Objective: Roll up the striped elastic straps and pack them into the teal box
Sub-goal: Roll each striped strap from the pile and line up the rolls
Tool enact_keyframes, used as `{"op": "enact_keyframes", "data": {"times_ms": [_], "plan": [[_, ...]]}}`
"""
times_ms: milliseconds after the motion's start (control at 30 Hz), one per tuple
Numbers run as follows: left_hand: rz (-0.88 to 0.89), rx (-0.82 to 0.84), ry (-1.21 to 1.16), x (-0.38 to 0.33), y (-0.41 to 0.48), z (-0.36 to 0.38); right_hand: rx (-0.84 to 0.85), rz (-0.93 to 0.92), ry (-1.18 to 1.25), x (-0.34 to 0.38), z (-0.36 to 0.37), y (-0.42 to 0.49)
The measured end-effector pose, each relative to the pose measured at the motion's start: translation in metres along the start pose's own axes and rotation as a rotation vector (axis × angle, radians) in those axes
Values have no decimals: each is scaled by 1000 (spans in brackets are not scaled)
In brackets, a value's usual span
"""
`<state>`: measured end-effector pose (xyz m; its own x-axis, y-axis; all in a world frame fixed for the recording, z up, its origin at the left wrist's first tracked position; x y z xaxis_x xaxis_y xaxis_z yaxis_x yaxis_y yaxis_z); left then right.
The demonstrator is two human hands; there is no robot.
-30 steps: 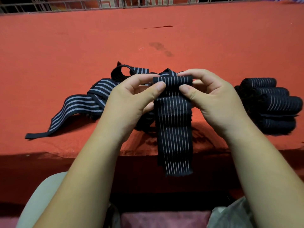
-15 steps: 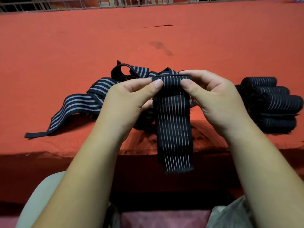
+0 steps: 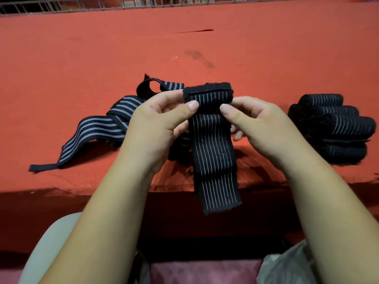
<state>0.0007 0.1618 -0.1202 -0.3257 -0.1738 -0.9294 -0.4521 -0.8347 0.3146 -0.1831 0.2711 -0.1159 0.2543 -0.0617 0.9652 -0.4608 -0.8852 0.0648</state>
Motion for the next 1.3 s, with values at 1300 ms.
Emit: {"op": "enact_keyframes", "data": {"times_ms": [1300], "plan": [[65, 97, -19, -31, -6, 14, -18, -60, 230, 20, -9, -8]]}}
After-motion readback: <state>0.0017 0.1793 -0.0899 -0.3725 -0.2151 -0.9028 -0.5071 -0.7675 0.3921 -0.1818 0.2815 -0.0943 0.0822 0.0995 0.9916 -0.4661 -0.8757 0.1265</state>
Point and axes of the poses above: each hand's wrist, its own y-axis towards the middle knuckle, its own z-axis out of the palm, x = y × z, the point moved 10 cm from there along y, towards the middle knuckle, and after that the axes turned 10 degrees about z, right-handed, at the moved point
